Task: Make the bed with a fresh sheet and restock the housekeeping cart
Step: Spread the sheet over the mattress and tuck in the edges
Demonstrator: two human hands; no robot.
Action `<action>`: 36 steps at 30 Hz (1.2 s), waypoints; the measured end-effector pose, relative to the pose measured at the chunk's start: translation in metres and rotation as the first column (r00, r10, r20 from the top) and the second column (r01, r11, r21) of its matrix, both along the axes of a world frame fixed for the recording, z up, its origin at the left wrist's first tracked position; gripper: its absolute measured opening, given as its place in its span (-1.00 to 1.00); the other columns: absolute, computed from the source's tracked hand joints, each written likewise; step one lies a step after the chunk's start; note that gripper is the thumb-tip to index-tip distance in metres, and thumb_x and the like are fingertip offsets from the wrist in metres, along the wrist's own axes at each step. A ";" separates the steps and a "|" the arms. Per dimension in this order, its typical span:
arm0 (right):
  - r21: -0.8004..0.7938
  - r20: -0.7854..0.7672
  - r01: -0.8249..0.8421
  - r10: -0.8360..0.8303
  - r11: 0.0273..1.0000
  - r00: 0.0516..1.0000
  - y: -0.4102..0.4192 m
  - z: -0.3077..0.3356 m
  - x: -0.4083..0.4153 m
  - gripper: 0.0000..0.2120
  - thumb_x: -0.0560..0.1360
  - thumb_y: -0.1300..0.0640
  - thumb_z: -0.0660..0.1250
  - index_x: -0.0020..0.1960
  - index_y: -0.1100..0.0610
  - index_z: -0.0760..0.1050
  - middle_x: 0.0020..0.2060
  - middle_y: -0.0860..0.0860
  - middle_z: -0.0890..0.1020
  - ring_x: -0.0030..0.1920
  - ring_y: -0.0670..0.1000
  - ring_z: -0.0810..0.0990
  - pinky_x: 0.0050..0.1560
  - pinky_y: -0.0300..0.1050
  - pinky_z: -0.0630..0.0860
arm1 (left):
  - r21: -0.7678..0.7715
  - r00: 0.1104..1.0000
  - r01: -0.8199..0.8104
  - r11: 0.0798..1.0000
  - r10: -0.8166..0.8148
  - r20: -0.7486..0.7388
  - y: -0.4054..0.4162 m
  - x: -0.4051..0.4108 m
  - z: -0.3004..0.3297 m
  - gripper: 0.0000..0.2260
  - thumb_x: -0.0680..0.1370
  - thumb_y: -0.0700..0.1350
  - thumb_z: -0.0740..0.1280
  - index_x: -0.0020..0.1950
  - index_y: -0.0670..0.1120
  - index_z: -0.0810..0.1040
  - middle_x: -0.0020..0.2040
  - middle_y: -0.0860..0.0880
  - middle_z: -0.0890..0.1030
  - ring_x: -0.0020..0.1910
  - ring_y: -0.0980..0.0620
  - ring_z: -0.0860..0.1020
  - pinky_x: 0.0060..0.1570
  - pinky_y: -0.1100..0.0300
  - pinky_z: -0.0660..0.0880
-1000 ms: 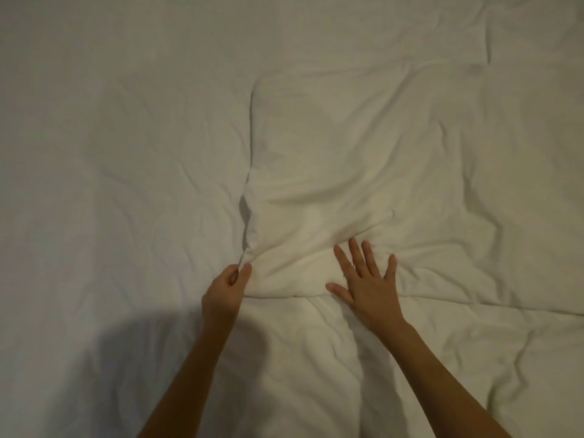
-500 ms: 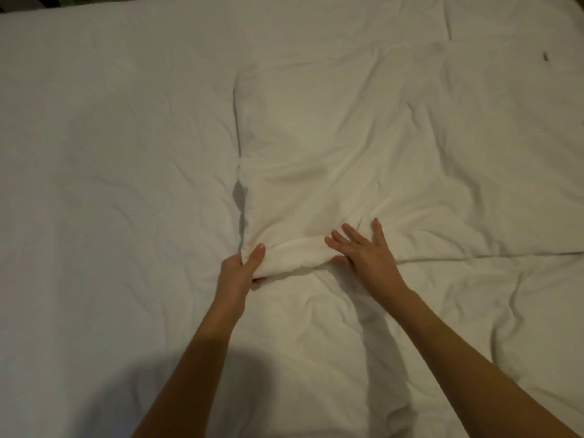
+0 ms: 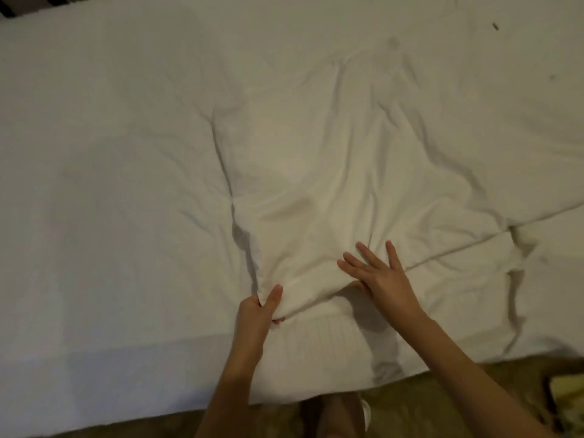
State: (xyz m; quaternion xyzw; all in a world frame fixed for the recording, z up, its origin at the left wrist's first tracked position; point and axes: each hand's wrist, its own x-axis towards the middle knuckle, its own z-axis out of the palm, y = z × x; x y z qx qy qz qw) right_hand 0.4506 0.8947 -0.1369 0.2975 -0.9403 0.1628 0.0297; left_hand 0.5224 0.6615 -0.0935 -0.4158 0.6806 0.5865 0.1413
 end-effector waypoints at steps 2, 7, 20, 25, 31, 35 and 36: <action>0.013 0.008 0.010 -0.010 1.000 1.000 -0.012 -0.001 0.029 -0.67 0.46 0.12 0.32 0.22 0.01 0.56 0.19 -0.02 0.59 0.30 0.10 0.49 0.38 0.29 0.12 | -0.015 1.000 0.032 0.999 -0.032 0.002 -0.010 0.026 0.006 -0.79 0.53 0.00 0.35 -0.01 -0.14 0.58 -0.17 -0.03 0.65 -0.24 0.02 0.63 -0.33 0.31 0.54; 0.130 0.121 0.126 -0.142 0.983 0.982 -0.041 -0.009 0.090 -0.53 0.47 -0.10 0.19 0.33 0.04 0.40 0.25 0.09 0.56 0.28 0.15 0.50 0.36 0.29 0.14 | 0.062 0.969 0.240 0.969 -0.243 0.044 -0.039 0.059 0.005 -0.73 0.50 -0.01 0.39 0.16 -0.03 0.49 0.17 -0.09 0.59 0.07 -0.04 0.58 0.10 0.10 0.56; -0.270 0.823 0.963 -0.522 -0.010 0.225 -0.262 0.035 0.162 -0.37 0.41 -0.42 0.13 0.39 -0.19 0.15 0.29 -0.08 0.19 0.24 -0.15 0.26 0.13 -0.64 0.17 | 0.520 0.986 0.167 0.837 -0.131 -0.105 -0.101 -0.077 -0.003 -0.62 0.52 -0.15 0.38 0.33 -0.13 0.46 0.23 -0.08 0.58 0.17 0.00 0.57 0.17 0.08 0.51; -0.335 0.852 0.902 -0.495 -0.270 0.168 -0.273 0.042 0.149 -0.58 0.58 0.25 0.22 0.35 -0.11 0.32 0.33 -0.07 0.40 0.13 -0.18 0.56 0.08 -0.44 0.46 | 0.518 0.986 0.163 0.840 -0.130 -0.101 -0.115 -0.102 -0.013 -0.53 0.51 -0.14 0.40 0.40 -0.10 0.40 0.26 -0.07 0.57 0.21 -0.03 0.55 0.22 0.00 0.49; -0.360 0.846 0.863 -0.513 -0.354 0.143 -0.258 0.080 0.133 -0.71 0.55 0.32 0.25 0.12 -0.02 0.55 0.15 -0.11 0.54 0.12 -0.14 0.55 0.01 -0.39 0.52 | 0.568 1.000 0.018 0.823 -0.009 -0.020 -0.118 -0.136 -0.010 -0.56 0.51 -0.07 0.41 0.36 -0.12 0.44 0.22 -0.12 0.59 0.15 -0.09 0.59 0.12 -0.05 0.55; -0.372 0.800 0.871 -0.587 -0.322 0.124 -0.225 0.110 0.113 -0.79 0.52 0.19 0.33 0.10 -0.04 0.58 0.10 0.02 0.45 -0.04 -0.39 0.44 -0.05 -0.59 0.36 | 0.587 0.986 -0.086 0.805 0.154 -0.067 -0.118 -0.166 0.003 -0.45 0.55 -0.14 0.35 0.49 0.07 0.21 0.34 -0.09 0.50 0.24 -0.12 0.53 0.14 -0.11 0.52; -0.372 0.796 0.871 -0.593 -0.319 0.123 -0.215 0.116 0.108 -0.79 0.52 0.16 0.34 0.10 -0.07 0.58 0.12 0.03 0.42 -0.03 -0.39 0.43 -0.03 -0.59 0.35 | 0.564 0.980 -0.086 0.821 0.173 -0.102 -0.119 -0.176 0.009 -0.39 0.56 -0.21 0.33 0.50 0.13 0.14 0.36 -0.06 0.48 0.25 -0.11 0.52 0.15 -0.12 0.51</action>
